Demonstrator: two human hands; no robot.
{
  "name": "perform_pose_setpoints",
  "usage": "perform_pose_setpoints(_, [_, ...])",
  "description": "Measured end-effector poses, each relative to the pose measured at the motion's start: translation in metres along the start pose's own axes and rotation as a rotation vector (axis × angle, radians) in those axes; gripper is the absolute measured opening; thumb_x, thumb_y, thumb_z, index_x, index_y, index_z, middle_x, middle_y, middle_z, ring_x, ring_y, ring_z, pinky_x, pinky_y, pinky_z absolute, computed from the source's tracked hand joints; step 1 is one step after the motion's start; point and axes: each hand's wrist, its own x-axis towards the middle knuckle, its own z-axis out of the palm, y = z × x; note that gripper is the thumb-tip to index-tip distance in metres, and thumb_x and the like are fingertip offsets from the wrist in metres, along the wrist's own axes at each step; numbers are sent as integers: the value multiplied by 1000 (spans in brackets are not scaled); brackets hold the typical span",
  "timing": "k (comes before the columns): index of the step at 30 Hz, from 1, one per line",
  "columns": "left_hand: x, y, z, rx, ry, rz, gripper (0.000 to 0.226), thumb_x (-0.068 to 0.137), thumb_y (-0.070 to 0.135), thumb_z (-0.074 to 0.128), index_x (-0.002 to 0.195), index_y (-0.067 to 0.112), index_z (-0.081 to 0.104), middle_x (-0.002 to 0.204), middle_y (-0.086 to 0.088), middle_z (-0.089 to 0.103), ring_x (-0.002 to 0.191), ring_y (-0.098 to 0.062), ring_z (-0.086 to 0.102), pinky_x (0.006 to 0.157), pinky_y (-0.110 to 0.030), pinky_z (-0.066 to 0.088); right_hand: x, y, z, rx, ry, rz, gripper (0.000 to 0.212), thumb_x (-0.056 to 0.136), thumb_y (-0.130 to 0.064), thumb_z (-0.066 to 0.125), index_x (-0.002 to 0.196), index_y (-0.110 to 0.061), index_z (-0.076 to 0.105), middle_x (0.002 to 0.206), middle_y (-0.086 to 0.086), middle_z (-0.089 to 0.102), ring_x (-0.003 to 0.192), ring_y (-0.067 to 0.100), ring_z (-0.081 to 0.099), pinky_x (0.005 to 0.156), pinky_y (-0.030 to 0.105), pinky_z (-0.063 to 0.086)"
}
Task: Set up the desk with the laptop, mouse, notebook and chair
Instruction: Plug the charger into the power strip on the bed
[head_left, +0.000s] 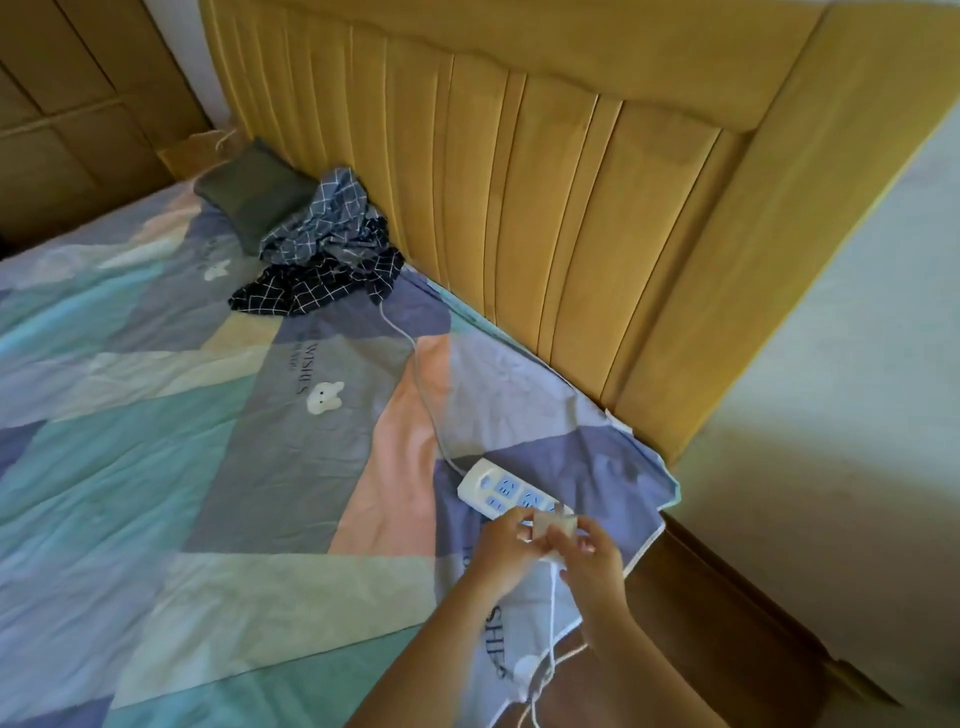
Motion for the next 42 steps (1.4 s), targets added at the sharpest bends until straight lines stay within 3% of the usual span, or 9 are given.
perform_pose_setpoints(2, [20, -16, -2, 43, -44, -28, 56, 63, 45, 74, 111, 18, 62, 108, -6, 71, 99, -18, 67, 87, -39, 56, 11, 12, 9, -40, 57, -15, 9, 84, -18, 64, 87, -28, 62, 83, 5, 66, 80, 22, 64, 73, 41, 52])
perform_pose_setpoints(5, [42, -32, -1, -26, -132, -90, 41, 82, 11, 68, 122, 12, 58, 117, -15, 64, 102, -23, 64, 72, -29, 59, 28, 33, 18, -82, 64, 27, 25, 85, -16, 64, 109, -21, 61, 97, 7, 66, 86, 21, 64, 72, 34, 50])
perform_pose_setpoints(7, [52, -45, 0, 0, -168, -46, 47, 84, 16, 68, 128, 13, 55, 125, -14, 61, 109, -24, 62, 85, -40, 58, 34, 43, 22, -130, 64, 38, 32, 85, -20, 63, 117, -20, 59, 96, 7, 68, 83, 20, 65, 72, 35, 51])
perform_pose_setpoints(13, [74, -65, -29, 1022, 16, 824, 77, 69, 47, 77, 136, 25, 47, 127, 2, 64, 110, -19, 63, 88, -40, 53, 24, 45, 26, -555, 206, -58, 26, 90, -36, 51, 115, -29, 51, 105, 2, 52, 86, 28, 58, 66, 35, 39])
perform_pose_setpoints(15, [83, -69, -39, 1276, 14, 912, 92, 59, 51, 81, 139, 26, 44, 139, 1, 55, 123, -20, 56, 93, -51, 49, 20, 43, 27, -667, 213, -74, 31, 90, -33, 51, 119, -27, 49, 108, 5, 50, 85, 31, 59, 64, 34, 42])
perform_pose_setpoints(21, [101, -83, -46, 1411, -101, 851, 88, 59, 47, 82, 138, 43, 44, 145, -5, 49, 127, -38, 51, 89, -67, 42, 19, 37, 41, -705, 326, -30, 38, 77, -27, 68, 111, -18, 53, 101, 6, 68, 85, 30, 63, 63, 30, 39])
perform_pose_setpoints(26, [100, -93, -40, 1325, -43, 831, 89, 67, 51, 76, 143, 43, 31, 153, -6, 29, 134, -40, 34, 86, -67, 44, 24, 34, 51, -892, 330, 7, 26, 84, -30, 59, 106, -18, 53, 96, 5, 64, 83, 28, 62, 60, 29, 37])
perform_pose_setpoints(34, [106, -103, -39, 1268, -62, 810, 98, 71, 56, 68, 150, 37, 14, 154, -4, 25, 135, -39, 31, 87, -62, 48, 60, 31, 63, -985, 280, 52, 16, 82, -21, 53, 91, -8, 57, 85, 11, 66, 79, 31, 61, 56, 28, 36])
perform_pose_setpoints(42, [104, -108, -42, 1312, -63, 811, 66, 85, 49, 37, 149, 36, 24, 155, -4, 25, 136, -40, 30, 90, -59, 48, 75, 42, 76, -976, 296, 101, 16, 85, -15, 50, 95, -6, 58, 89, 13, 67, 80, 29, 63, 57, 27, 36])
